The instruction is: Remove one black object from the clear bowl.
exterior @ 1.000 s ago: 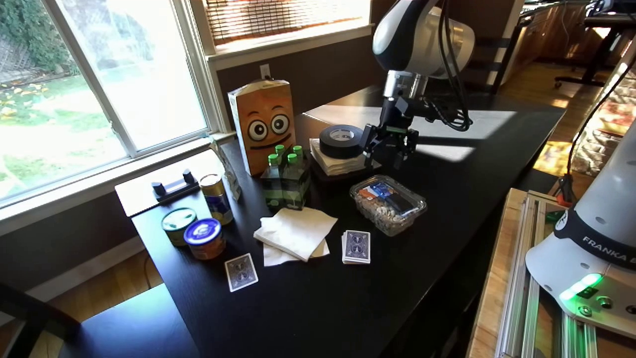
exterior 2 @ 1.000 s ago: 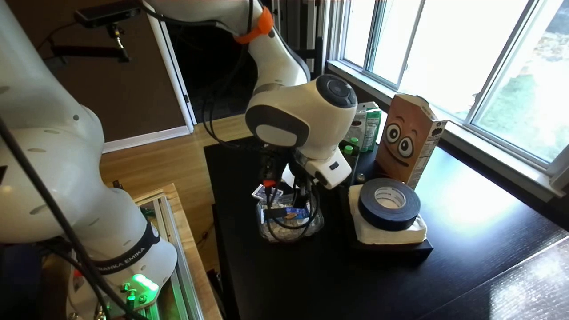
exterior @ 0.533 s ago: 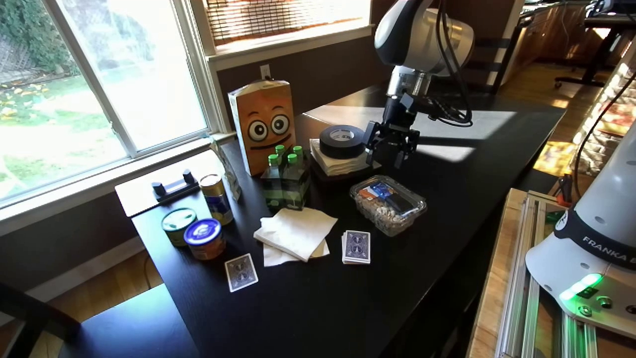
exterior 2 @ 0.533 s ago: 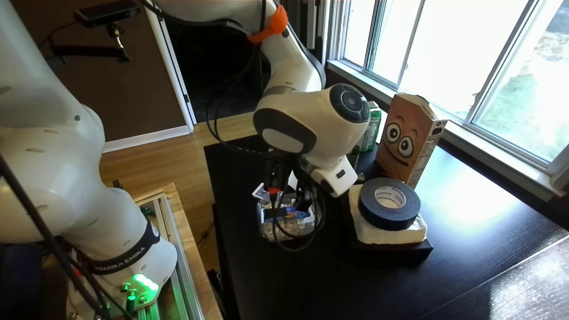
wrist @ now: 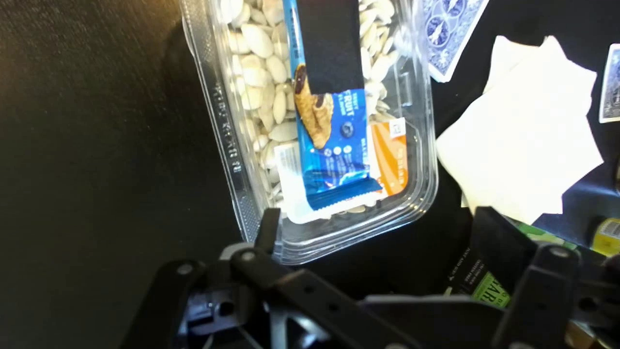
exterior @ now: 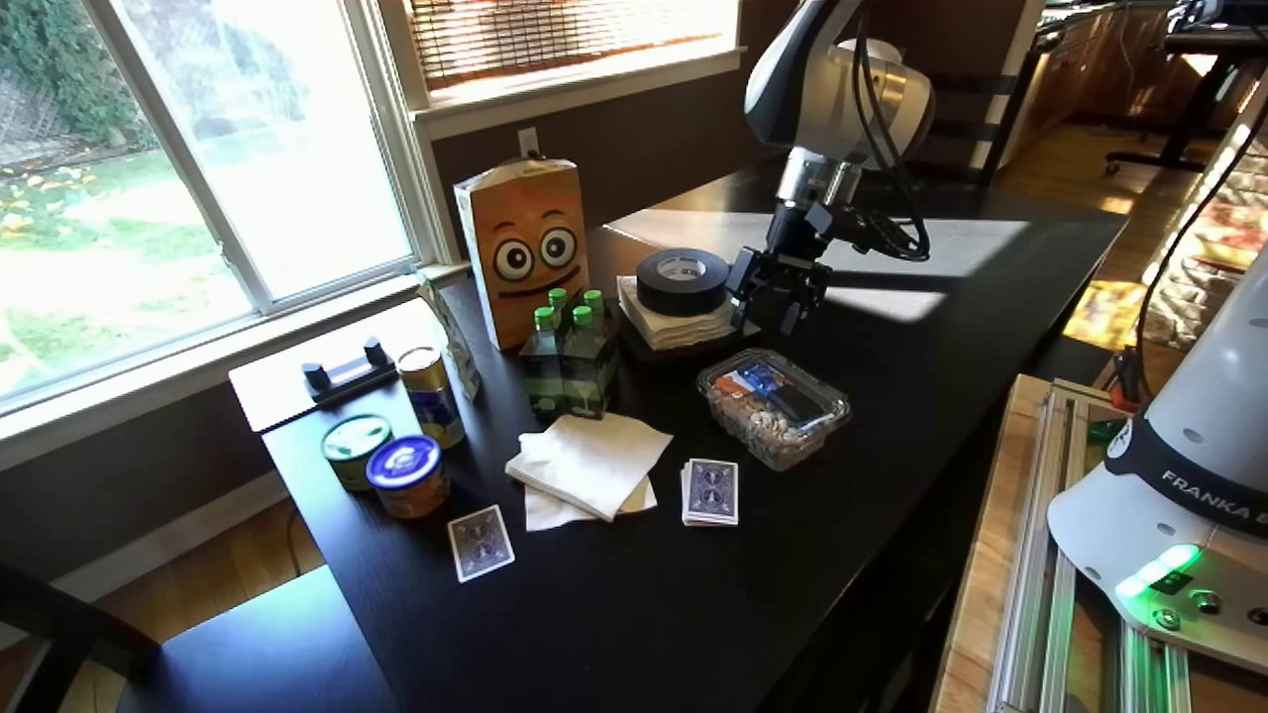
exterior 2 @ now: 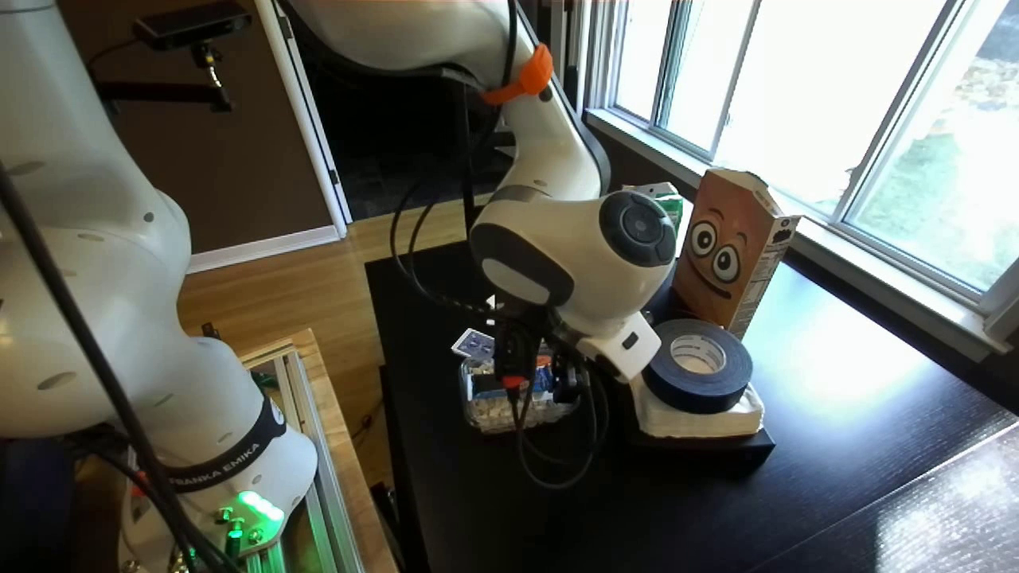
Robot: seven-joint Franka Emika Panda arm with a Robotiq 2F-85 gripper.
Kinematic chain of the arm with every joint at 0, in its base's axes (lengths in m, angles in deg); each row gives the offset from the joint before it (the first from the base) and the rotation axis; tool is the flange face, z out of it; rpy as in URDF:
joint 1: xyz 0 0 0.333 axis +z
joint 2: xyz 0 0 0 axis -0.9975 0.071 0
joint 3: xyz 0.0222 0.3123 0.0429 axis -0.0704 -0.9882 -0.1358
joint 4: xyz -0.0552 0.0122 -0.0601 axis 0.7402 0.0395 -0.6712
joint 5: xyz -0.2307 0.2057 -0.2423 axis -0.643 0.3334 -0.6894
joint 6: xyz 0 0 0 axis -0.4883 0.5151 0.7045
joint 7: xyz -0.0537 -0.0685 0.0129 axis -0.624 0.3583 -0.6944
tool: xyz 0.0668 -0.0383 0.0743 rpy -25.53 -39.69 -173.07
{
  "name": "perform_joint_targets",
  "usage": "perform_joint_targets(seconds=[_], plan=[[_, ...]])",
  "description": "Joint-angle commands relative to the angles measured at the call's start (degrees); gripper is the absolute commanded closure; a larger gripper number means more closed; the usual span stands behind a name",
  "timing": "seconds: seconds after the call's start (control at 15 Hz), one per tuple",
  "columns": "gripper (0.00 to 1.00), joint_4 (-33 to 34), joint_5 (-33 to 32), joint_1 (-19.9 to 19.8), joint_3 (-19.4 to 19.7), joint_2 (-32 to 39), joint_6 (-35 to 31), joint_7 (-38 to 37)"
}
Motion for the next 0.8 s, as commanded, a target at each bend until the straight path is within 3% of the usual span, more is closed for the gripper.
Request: perform_joint_targets(seconds=[0.0,0.13,0.47,0.73], plan=[[0.00,2.9,4.7,-1.4,-1.4,4.8,-0.2,5.7],[0.03,3.9,5.7,-1.9,-1.8,6.7,-0.1,7.0],[0.37,4.8,6.0,-2.5,-2.9,8.8,-0.1,8.4],[0.40,5.4,5.4,-2.9,-3.4,9.8,0.0,8.3]])
